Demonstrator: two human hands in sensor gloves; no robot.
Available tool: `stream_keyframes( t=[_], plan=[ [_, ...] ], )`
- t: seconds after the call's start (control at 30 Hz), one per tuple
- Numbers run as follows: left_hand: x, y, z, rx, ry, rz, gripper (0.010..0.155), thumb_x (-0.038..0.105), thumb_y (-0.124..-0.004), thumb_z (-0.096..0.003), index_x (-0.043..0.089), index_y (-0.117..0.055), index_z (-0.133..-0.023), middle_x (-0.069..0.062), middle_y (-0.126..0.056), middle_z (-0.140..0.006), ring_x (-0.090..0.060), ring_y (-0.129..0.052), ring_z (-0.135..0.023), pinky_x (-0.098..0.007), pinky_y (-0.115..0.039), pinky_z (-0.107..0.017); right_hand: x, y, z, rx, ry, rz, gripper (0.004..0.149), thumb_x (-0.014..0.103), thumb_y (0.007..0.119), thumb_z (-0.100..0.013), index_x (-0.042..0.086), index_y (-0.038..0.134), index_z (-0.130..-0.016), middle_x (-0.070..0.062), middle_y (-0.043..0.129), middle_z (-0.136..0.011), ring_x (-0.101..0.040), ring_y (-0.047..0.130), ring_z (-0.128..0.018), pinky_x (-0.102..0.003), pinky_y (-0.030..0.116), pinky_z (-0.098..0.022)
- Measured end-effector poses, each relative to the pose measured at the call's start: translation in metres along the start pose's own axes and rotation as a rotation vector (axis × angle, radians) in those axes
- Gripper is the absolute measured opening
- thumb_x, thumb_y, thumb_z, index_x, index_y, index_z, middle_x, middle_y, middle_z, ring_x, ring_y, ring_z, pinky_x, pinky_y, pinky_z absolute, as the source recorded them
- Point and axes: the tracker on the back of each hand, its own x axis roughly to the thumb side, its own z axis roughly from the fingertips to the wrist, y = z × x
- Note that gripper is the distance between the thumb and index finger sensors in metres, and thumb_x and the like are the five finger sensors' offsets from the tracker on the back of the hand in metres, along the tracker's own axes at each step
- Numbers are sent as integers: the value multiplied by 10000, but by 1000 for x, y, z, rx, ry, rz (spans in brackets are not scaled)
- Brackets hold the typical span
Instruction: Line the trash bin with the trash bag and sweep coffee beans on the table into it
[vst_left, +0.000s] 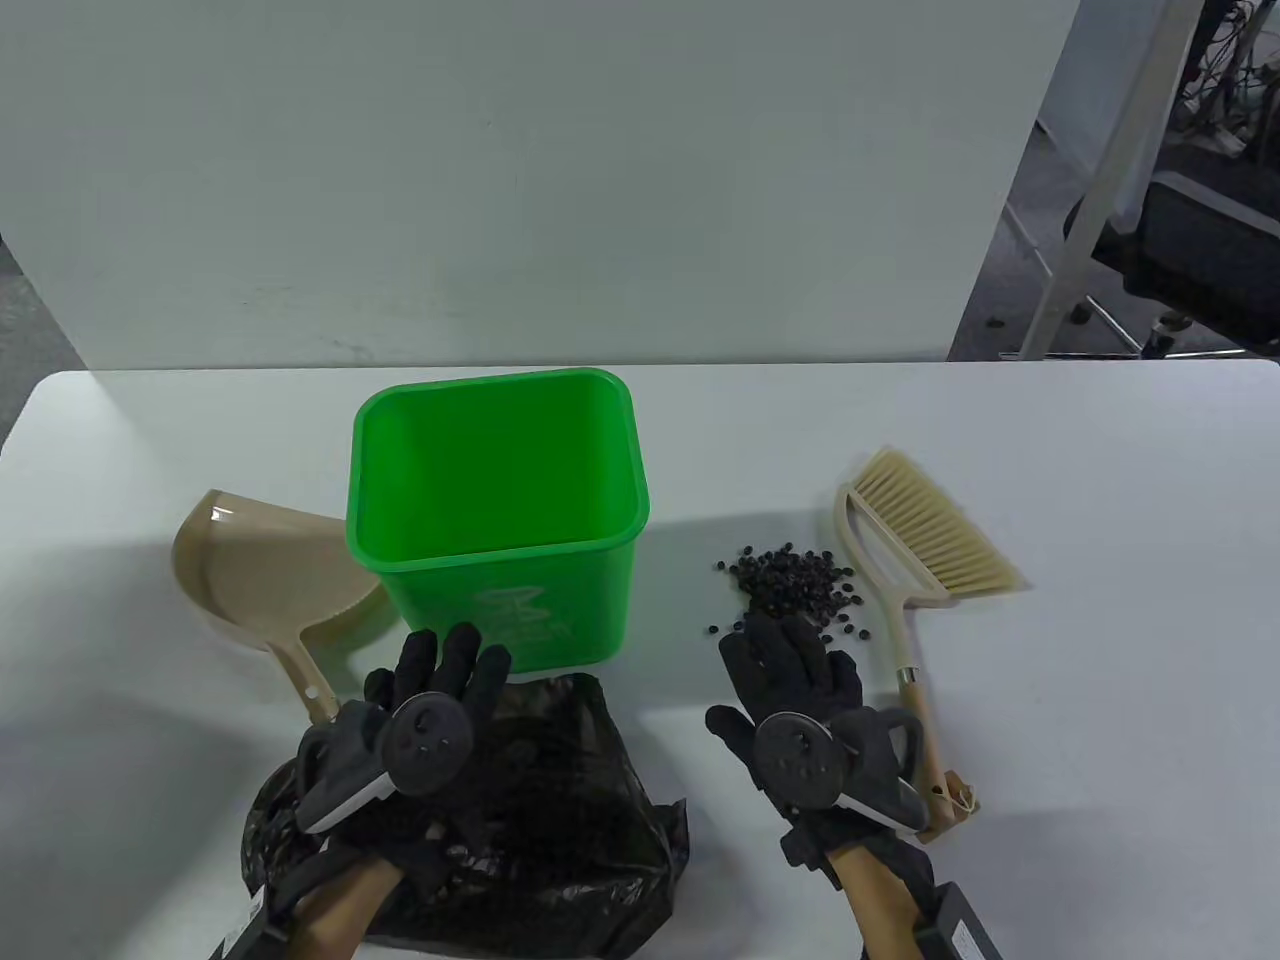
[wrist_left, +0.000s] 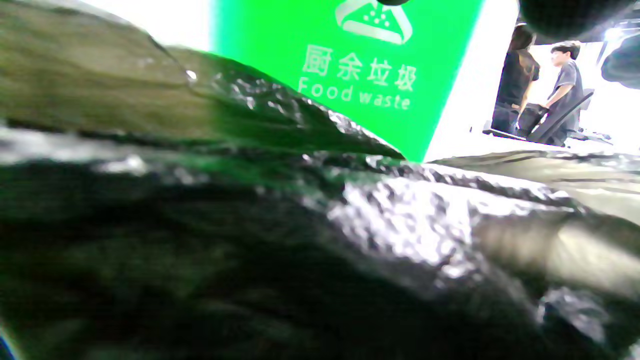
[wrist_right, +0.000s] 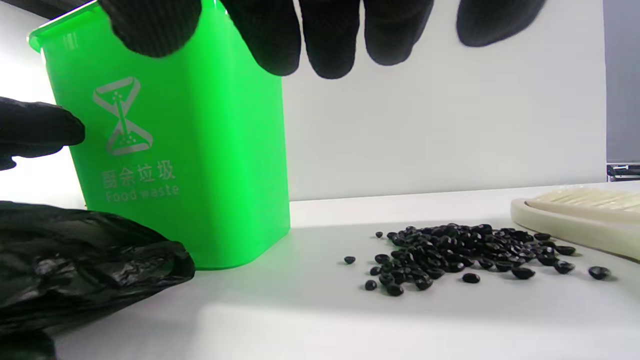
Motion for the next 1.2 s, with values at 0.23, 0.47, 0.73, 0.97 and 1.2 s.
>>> stream_keyframes(
  t=[0.23,0.47,0.73,0.97,1.2],
  plan=[
    [3,0,1,3,-8,4,840,719,-579,-499,308,-253,-1156,-56,-153,-1253,-455,-171,-1118,-737,-327,-726,-2,2,-1,17,8,-33,671,508,540,-599,121,461,-1143,-235,444,-1214,-541,444,-1057,-756,450,-664],
    [3,0,2,7,-11,19,842,715,-580,-501,297,-255,-1156,-69,-162,-1254,-465,-186,-1118,-740,-333,-724,-4,2,0,18,23,-44,672,507,540,-599,116,467,-1141,-244,447,-1210,-544,445,-1054,-756,454,-662],
    [15,12,16,111,-64,45,832,695,-582,-514,266,-271,-1154,-151,-212,-1247,-516,-281,-1115,-751,-386,-718,-2,-2,1,16,14,-29,666,507,540,-601,115,481,-1137,-250,446,-1209,-544,442,-1054,-755,458,-660],
    [53,-7,19,24,-148,-3,856,712,-587,-506,215,-328,-1153,-182,-437,-1214,-497,-602,-1041,-660,-621,-683,-6,0,1,54,49,-50,663,505,539,-601,116,487,-1135,-254,450,-1207,-546,444,-1054,-756,458,-659],
    [69,-82,-31,-563,-3,-33,1051,806,-609,-465,163,-118,-1136,-256,-133,-1215,-615,-331,-1086,-780,-520,-681,-16,5,1,110,88,-93,666,505,539,-602,111,487,-1136,-261,451,-1206,-552,443,-1051,-760,457,-656]
  ],
)
